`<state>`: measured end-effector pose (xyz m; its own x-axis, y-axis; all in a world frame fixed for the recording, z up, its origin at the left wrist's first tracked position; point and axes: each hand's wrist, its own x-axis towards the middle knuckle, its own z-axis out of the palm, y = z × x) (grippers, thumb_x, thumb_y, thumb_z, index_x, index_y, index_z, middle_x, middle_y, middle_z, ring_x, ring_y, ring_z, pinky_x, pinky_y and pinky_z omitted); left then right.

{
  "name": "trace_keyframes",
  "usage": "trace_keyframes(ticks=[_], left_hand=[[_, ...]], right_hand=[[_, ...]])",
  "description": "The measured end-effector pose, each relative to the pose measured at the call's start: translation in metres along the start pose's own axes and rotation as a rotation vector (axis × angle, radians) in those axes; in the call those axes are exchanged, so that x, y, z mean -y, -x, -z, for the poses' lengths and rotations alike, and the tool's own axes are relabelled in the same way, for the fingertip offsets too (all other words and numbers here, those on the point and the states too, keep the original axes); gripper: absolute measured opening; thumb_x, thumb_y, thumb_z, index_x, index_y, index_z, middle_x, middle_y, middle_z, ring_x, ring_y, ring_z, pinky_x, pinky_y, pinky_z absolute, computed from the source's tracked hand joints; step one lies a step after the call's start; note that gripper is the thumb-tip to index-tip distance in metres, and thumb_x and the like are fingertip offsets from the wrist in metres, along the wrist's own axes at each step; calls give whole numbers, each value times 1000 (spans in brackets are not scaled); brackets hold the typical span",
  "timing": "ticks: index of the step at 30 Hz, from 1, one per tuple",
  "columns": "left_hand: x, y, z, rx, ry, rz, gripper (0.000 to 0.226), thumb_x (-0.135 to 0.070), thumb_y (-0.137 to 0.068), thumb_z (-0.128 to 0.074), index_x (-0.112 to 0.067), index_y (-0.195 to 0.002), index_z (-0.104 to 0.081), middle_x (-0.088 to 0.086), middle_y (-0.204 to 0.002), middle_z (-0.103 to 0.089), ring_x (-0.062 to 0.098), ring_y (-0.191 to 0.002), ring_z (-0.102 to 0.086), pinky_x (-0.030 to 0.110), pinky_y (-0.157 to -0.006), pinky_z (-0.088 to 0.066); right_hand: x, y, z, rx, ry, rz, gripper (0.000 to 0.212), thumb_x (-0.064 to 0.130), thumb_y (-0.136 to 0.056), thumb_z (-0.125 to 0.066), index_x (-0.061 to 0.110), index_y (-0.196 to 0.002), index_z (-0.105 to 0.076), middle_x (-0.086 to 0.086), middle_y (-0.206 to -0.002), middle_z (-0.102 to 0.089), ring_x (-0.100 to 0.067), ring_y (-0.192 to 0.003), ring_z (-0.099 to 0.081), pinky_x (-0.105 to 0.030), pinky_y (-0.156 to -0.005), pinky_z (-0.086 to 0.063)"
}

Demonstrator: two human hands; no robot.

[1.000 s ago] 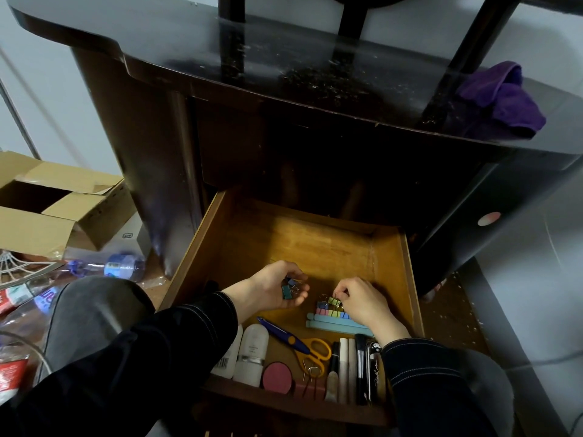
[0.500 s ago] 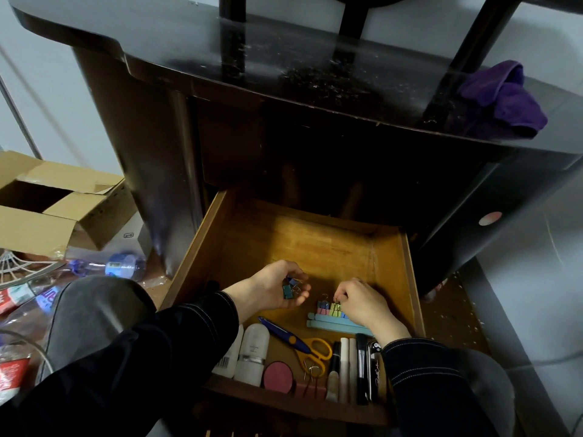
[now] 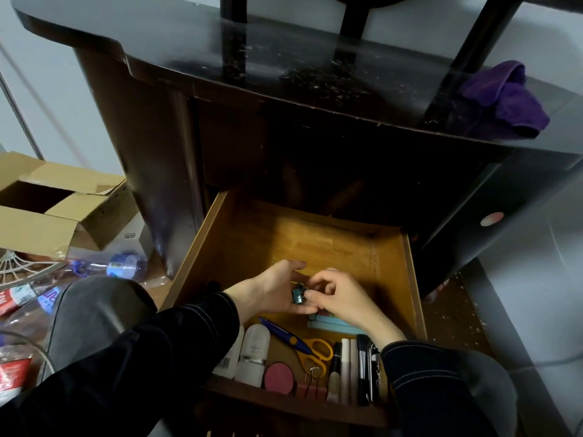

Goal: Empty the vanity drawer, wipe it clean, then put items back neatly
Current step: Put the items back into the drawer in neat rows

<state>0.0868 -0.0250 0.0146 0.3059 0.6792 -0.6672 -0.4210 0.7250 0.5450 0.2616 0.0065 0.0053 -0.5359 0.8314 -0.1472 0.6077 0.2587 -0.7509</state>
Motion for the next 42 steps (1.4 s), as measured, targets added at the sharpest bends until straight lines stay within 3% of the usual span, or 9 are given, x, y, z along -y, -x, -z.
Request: trace_keyframes(ticks=[5, 11, 16, 20, 24, 28, 31, 36, 42], left_hand=[[3, 0, 0, 39, -92, -12, 43, -35, -105, -43, -3, -135, -41, 24, -127, -52, 33, -82, -72, 43, -84, -60], [3, 0, 1, 67, -170, -21, 29, -20, -102, -50, -3, -125, -56, 21, -107, -69, 27, -85, -71, 36, -79, -60], [4, 1, 2, 58, -170, -61, 29, -2, -101, -44, 6, -128, -50, 21, -103, -65, 25, -79, -69, 31, -69, -61], [3, 4, 0, 42, -150, -55, 25, -7, -99, -38, 2, -121, -46, 23, -109, -56, 26, -76, -64, 32, -65, -58], [2, 3, 0, 73, -186, -60, 23, -19, -101, -41, -3, -112, -52, 19, -98, -67, 20, -67, -60, 28, -60, -52], [1, 0, 1, -3, -257, -112, 33, -32, -101, -49, -6, -114, -63, 11, -91, -66, 16, -63, -55, 25, -57, -45], [3, -4, 2, -41, -291, -194, 31, -28, -98, -61, -7, -120, -63, 12, -93, -65, 14, -61, -54, 24, -54, -42], [4, -5, 3, -45, -348, -210, 17, -13, -96, -65, -4, -110, -63, 16, -93, -67, 14, -62, -55, 25, -54, -40], [5, -8, 6, -71, -295, -216, 22, -17, -94, -69, -2, -111, -65, 14, -90, -71, 12, -59, -56, 23, -52, -43]], right_hand=[[-5, -1, 8, -9, -97, -26, 5, 27, -91, -73, 31, -93, -76, 17, -89, -74, 2, -86, -66, -19, -79, -48], [-4, -5, 9, -21, -214, -90, 16, 7, -90, -71, 23, -92, -74, 1, -83, -75, -6, -72, -70, -17, -63, -52], [-5, -4, 10, 59, -182, -111, 19, 16, -88, -69, 32, -98, -73, 8, -84, -76, -2, -72, -68, -15, -62, -48], [-7, -3, 8, 53, -122, -91, 12, 18, -88, -73, 26, -96, -74, 2, -84, -76, -4, -67, -67, -23, -64, -50], [-4, -2, 10, -21, -99, -50, 8, 23, -94, -69, 27, -91, -75, 10, -86, -76, -5, -83, -70, -29, -80, -56], [-5, -2, 22, -258, -189, -80, 12, 25, -98, -63, 32, -91, -72, 16, -82, -71, 3, -72, -63, -14, -63, -48], [-8, 0, 30, -210, -298, -141, 10, 26, -96, -65, 24, -91, -74, 9, -72, -70, -1, -61, -57, -13, -52, -42], [-4, -1, 19, -4, -214, -183, 13, 24, -95, -66, 20, -86, -75, 8, -68, -68, -1, -58, -56, -12, -51, -42], [1, 2, 22, -204, -249, -103, 7, 27, -96, -67, 23, -97, -73, 9, -79, -70, 5, -62, -59, -10, -55, -45]])
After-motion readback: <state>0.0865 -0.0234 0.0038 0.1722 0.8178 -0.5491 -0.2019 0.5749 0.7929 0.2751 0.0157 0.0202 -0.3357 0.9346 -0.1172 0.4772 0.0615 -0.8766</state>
